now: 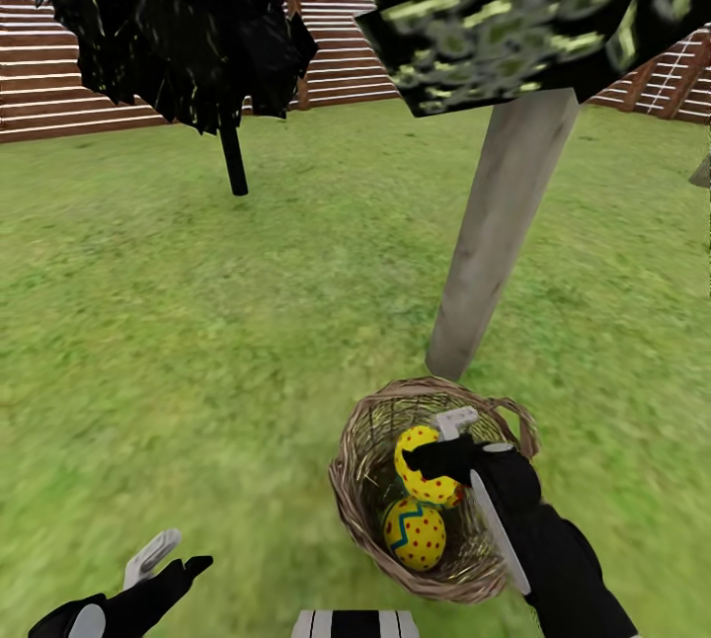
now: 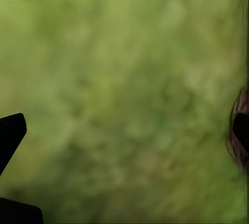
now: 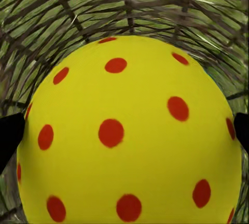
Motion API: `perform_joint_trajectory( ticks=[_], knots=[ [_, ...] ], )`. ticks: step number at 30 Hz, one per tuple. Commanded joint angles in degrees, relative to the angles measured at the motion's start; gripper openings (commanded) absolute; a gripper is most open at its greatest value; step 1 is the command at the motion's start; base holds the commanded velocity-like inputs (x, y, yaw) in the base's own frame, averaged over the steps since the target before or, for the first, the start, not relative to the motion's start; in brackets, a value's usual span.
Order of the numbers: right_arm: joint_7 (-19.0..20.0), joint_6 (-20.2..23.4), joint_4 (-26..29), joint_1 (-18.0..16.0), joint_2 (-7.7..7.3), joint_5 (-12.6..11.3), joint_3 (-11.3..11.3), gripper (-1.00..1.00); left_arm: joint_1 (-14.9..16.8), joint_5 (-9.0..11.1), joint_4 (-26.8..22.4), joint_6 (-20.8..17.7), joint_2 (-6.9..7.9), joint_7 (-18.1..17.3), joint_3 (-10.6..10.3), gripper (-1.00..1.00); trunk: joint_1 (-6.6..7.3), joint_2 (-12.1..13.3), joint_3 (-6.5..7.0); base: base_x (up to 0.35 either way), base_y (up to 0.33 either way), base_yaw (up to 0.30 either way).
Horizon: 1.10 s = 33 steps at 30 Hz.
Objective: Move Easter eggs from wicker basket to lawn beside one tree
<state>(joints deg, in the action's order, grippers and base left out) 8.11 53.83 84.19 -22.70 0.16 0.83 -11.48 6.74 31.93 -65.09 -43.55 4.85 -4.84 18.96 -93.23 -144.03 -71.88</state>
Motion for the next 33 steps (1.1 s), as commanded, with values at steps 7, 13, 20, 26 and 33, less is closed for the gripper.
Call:
perform_joint_trajectory(
  ticks=[7,13,20,26,33],
  knots=[
    [4.54,1.22,8.14,-0.14,-2.18,-0.11,4.29,-1.0,0.03,-0.29,-0.04,0.07,-0.12,-0.02,-0.24,1.0,0.19,0.08,1.51,0.0,0.0,0.0],
    [29.69,-6.91,8.35,-2.37,-5.87,-0.28,19.21,-1.0,0.03,-0.27,0.02,0.22,-0.26,0.67,-0.42,1.0,0.34,0.16,2.84,0.0,0.0,0.0],
    [43.76,-7.31,8.36,-4.64,-6.48,-0.64,32.53,-1.0,0.03,-0.34,0.07,0.36,-0.28,0.46,-0.35,1.0,0.45,0.21,3.73,0.0,0.0,-0.052],
    [45.14,-5.66,8.36,-5.79,-6.52,-2.11,39.57,-1.0,-0.08,-0.79,0.15,0.48,-0.36,-0.02,-0.41,1.0,0.45,0.21,3.73,-0.062,-0.075,-0.251],
    [45.24,-4.85,8.36,-6.07,-6.66,-6.15,43.29,-1.0,-0.91,-1.04,0.16,2.14,-0.34,0.0,-0.33,1.0,0.45,0.21,3.73,-0.178,-0.26,-0.078]
  ],
)
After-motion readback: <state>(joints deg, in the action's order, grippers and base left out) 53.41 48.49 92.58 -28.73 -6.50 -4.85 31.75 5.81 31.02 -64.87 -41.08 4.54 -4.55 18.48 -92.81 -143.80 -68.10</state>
